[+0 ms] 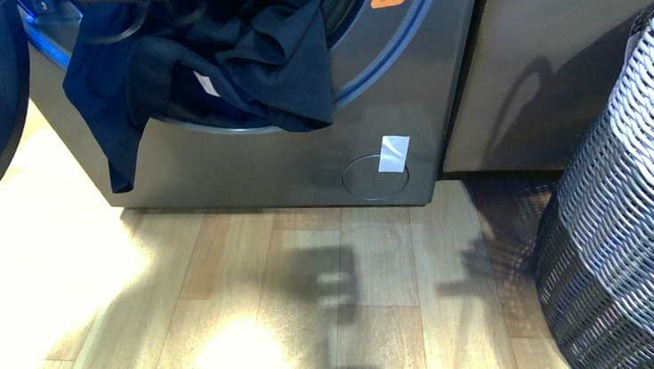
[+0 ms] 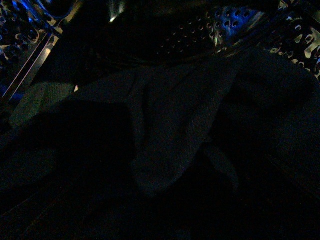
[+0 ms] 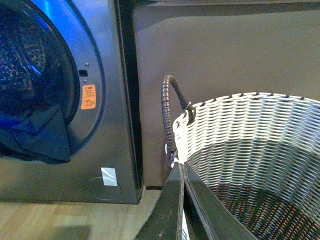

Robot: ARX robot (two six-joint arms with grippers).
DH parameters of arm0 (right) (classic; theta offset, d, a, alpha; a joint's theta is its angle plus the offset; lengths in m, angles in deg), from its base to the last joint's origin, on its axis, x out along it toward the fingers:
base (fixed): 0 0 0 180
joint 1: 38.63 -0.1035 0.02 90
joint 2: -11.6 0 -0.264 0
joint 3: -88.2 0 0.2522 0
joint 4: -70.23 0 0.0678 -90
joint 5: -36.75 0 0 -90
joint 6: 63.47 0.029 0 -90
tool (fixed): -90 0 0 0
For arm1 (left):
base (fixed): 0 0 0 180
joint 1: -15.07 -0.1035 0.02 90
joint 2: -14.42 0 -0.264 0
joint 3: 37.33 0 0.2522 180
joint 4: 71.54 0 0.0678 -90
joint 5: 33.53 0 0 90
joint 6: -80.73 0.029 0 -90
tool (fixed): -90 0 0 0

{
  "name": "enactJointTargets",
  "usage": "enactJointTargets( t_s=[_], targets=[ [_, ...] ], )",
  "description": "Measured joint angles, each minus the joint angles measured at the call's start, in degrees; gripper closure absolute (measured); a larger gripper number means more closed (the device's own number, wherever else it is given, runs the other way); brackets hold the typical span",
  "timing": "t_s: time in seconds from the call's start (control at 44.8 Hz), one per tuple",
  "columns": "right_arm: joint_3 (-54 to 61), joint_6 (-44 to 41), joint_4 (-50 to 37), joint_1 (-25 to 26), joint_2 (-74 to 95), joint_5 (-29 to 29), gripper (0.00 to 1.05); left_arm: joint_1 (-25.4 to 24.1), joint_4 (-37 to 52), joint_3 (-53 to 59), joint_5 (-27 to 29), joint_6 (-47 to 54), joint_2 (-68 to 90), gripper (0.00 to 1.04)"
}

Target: Put clothes into washing machine

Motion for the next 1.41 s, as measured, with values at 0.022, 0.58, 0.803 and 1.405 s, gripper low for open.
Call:
enactJointTargets(
  t_s=[0.022, 0.58, 0.803, 1.405],
  targets=[
    [0.0, 0.0, 0.0, 0.0, 0.0, 0.0, 1.02, 0.0, 0.5, 1.4, 0.0, 0.0, -0.8, 0.06],
    [0.0, 0.0, 0.0, 0.0, 0.0, 0.0, 1.02, -0.6, 6.4, 25.9, -3.3, 1.5, -24.0, 0.06],
    [0.0, 0.0, 0.0, 0.0, 0.0, 0.0, 0.83, -0.6, 6.1, 37.8, -7.1, 4.7, -38.2, 0.06],
    [0.0, 0.0, 0.0, 0.0, 0.0, 0.0, 0.07, -4.6, 5.7, 66.7, -13.5, 7.5, -75.8, 0.06]
  ],
)
